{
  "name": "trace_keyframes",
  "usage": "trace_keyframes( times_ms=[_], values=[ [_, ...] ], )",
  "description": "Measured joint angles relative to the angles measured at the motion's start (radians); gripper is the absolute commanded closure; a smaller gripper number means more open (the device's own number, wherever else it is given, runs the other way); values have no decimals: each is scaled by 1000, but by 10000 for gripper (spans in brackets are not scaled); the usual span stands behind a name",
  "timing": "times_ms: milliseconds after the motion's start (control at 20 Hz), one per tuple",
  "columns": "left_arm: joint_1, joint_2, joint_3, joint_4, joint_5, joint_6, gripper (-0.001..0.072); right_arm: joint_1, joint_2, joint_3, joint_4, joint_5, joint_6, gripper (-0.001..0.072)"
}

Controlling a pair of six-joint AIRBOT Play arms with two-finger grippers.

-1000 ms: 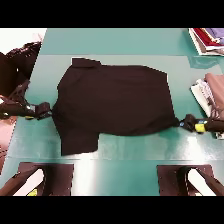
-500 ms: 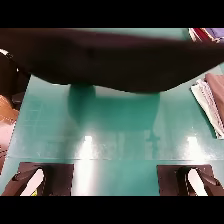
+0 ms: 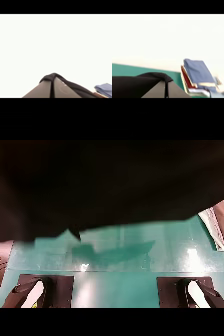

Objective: Fold the shirts.

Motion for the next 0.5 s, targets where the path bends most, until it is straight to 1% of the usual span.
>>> trace_keyframes(
  times_ms=[100, 250, 400, 500],
  values=[
    [0, -3, -83, -23, -27, -5, 689, 0, -14, -42, -24, 44, 6, 691],
    [0, -19, -286, -49, -87, -8, 689, 0, -48, -171, -40, 96, 9, 692],
    [-2, -67, -510, -60, -146, -9, 689, 1, -132, -306, -45, 162, 10, 692],
    [-22, -122, -649, -60, -161, 2, 688, 10, -200, -390, -48, 187, 11, 692]
  ],
)
